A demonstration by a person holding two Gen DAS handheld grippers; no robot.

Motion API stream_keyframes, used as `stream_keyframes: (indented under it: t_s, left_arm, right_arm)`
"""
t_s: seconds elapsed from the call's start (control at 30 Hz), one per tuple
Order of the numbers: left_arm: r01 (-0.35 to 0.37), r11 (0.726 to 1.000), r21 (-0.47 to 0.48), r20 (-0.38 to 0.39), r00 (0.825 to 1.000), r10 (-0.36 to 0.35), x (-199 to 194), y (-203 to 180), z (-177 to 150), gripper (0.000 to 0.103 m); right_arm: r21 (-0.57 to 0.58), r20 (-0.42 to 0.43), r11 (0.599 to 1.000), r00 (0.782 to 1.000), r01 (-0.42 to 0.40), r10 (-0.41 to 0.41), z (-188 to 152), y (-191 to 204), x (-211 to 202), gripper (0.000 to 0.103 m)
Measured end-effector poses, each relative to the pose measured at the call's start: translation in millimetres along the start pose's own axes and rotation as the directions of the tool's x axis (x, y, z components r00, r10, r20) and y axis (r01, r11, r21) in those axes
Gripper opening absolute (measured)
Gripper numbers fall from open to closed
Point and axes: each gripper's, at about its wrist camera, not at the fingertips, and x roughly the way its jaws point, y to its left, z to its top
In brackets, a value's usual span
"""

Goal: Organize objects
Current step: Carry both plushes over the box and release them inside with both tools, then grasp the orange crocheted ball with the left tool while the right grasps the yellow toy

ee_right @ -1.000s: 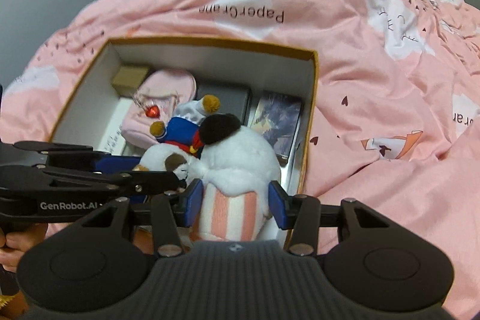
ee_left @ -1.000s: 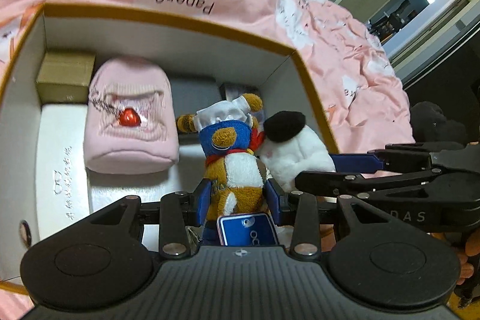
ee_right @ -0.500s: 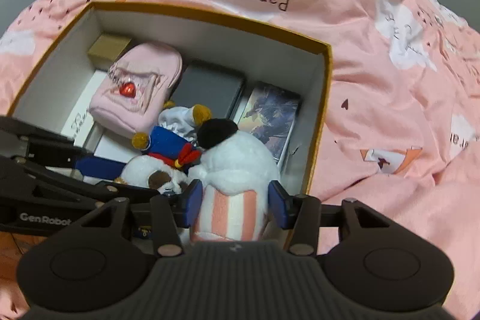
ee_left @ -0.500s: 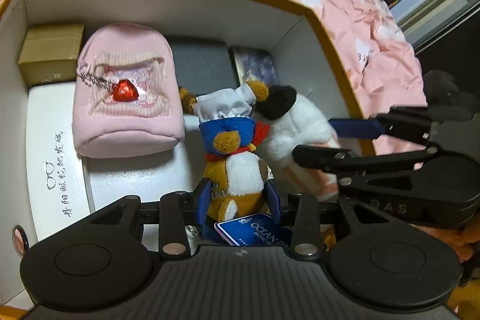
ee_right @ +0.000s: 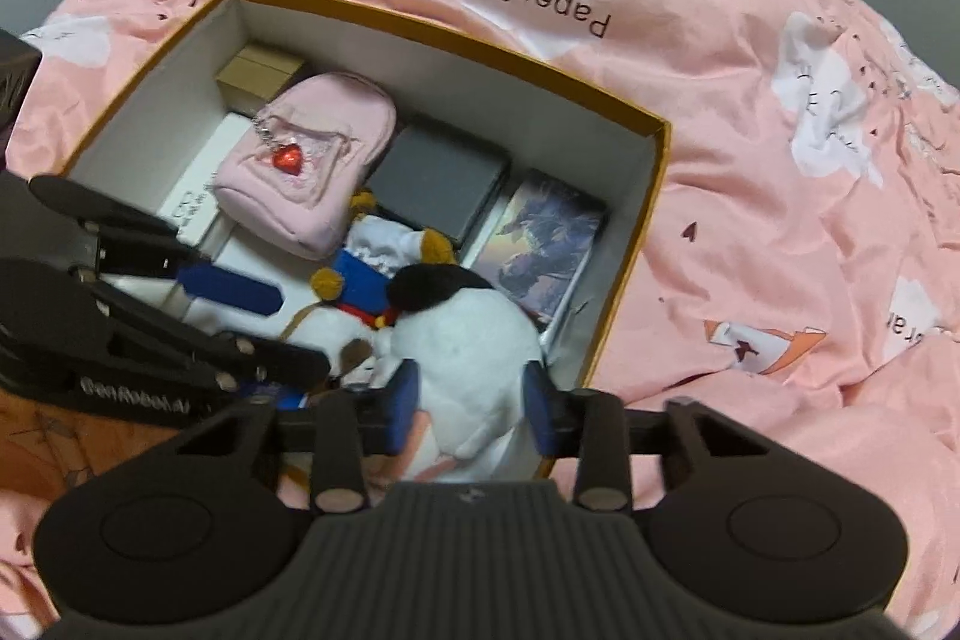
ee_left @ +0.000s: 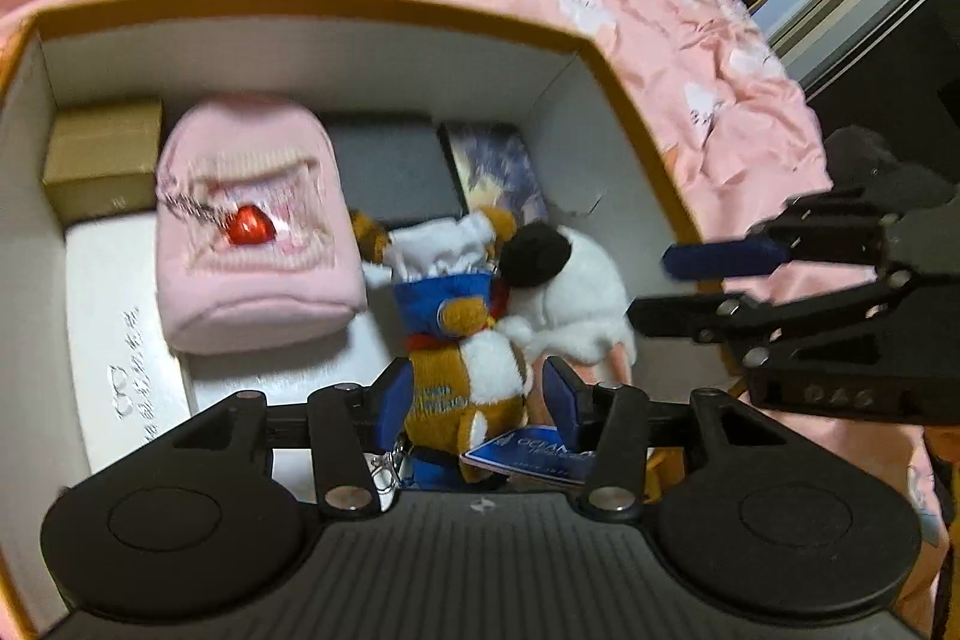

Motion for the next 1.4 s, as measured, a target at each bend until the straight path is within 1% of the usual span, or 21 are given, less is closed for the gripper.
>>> stream_keyframes:
  t_s: [0.03,0.1,0.2,0.27,0.3,0.37,0.53,0.63,0.73,0.8,0.87,0.93,0.97,1.03,1.13,1.2,1.23,1.27,1.33,1.37,1.4]
  left_arm:
    - [0.001,1.000,-0.002,0.011,1.000,-0.001,-2.0,1.7,1.4,0.045]
    - [-0.024,1.000,-0.011,0.009,1.000,0.024,0.7,5.0,4.3,0.038]
    - [-0.037,0.998,-0.045,-0.007,0.999,0.036,11.2,9.5,6.4,0.032]
    - [-0.028,0.997,-0.066,-0.013,1.000,0.027,17.6,11.3,7.3,0.029]
    - [-0.014,0.997,-0.082,-0.014,1.000,0.013,20.1,11.6,8.5,0.024]
    - [0.010,0.994,-0.113,-0.024,1.000,-0.012,25.2,12.1,10.8,0.018]
    - [-0.021,0.994,-0.106,-0.026,0.999,0.019,36.9,4.6,11.1,0.019]
    - [-0.030,0.996,-0.084,-0.007,1.000,0.030,32.6,0.7,10.3,0.019]
    - [-0.039,0.997,-0.064,0.028,0.999,0.041,22.5,-2.4,7.7,0.019]
    - [-0.053,0.998,-0.036,0.078,0.995,0.056,10.8,-8.6,4.5,0.019]
    - [-0.053,0.999,0.012,0.136,0.989,0.051,-4.8,-19.1,0.0,0.019]
    - [-0.049,0.997,0.066,0.186,0.982,0.036,-19.7,-33.3,-5.5,0.019]
    - [-0.046,0.993,0.110,0.212,0.977,0.022,-29.4,-42.3,-10.6,0.019]
    - [-0.036,0.980,0.196,0.239,0.971,-0.012,-45.1,-60.9,-21.8,0.019]
    - [0.004,0.956,0.295,0.225,0.972,-0.074,-56.1,-82.8,-41.0,0.019]
    - [0.037,0.948,0.316,0.190,0.976,-0.102,-54.4,-90.8,-51.4,0.019]
    - [0.044,0.946,0.320,0.173,0.980,-0.104,-49.3,-94.4,-57.3,0.019]
    - [0.037,0.944,0.327,0.160,0.983,-0.094,-42.5,-97.6,-62.1,0.019]
    - [-0.008,0.937,0.350,0.138,0.990,-0.043,-25.2,-104.1,-73.2,0.024]
    - [-0.030,0.932,0.360,0.124,0.992,-0.016,-15.7,-107.1,-78.2,0.028]
    - [-0.046,0.927,0.372,0.118,0.993,0.002,-7.0,-106.8,-82.8,0.029]
  right_arm:
    - [-0.011,0.002,1.000,1.000,-0.005,0.005,-0.7,1.5,1.1,0.035]
    - [-0.045,-0.010,0.999,1.000,0.004,-0.005,-2.0,7.0,8.4,0.034]
    - [-0.082,-0.031,0.996,0.999,0.021,-0.024,-2.5,12.5,21.1,0.024]
    - [-0.093,-0.032,0.996,0.999,0.014,-0.017,-1.4,13.0,25.1,0.023]
    - [-0.107,-0.029,0.994,0.999,0.022,-0.025,-0.4,13.8,26.8,0.022]
    - [-0.126,-0.029,0.992,0.999,0.031,-0.035,1.4,13.6,30.4,0.022]
    - [-0.098,-0.060,0.995,0.998,0.014,-0.020,2.5,7.7,42.0,0.022]
    - [-0.095,-0.034,0.995,0.999,0.015,-0.018,0.8,7.8,38.0,0.022]
    - [-0.078,0.011,0.997,1.000,0.019,-0.018,-4.2,9.2,24.5,0.022]
    - [-0.046,0.060,0.999,0.998,0.021,-0.018,-11.3,10.2,10.1,0.023]
    - [-0.002,0.115,1.000,0.993,0.010,-0.009,-20.1,9.3,-6.5,0.023]
    - [0.055,0.177,0.998,0.984,-0.015,0.005,-32.7,7.5,-25.7,0.024]
    - [0.078,0.206,0.997,0.978,-0.027,0.010,-39.9,7.3,-35.3,0.024]
    - [0.124,0.265,0.991,0.964,-0.046,0.012,-57.5,8.2,-53.2,0.024]
    - [0.200,0.316,0.979,0.949,-0.048,-0.018,-85.6,10.3,-70.2,0.024]
    - [0.253,0.333,0.967,0.942,-0.036,-0.052,-105.3,9.5,-69.8,0.024]
    - [0.283,0.332,0.958,0.941,-0.040,-0.059,-115.2,7.7,-66.2,0.025]
    - [0.317,0.328,0.947,0.943,-0.054,-0.056,-125.1,5.8,-61.9,0.025]
    - [0.384,0.302,0.918,0.953,-0.097,-0.025,-142.8,1.2,-45.1,0.024]
    - [0.409,0.284,0.907,0.959,-0.101,-0.021,-148.7,0.7,-35.8,0.024]
    - [0.432,0.263,0.897,0.964,-0.094,-0.026,-154.8,1.4,-25.7,0.024]
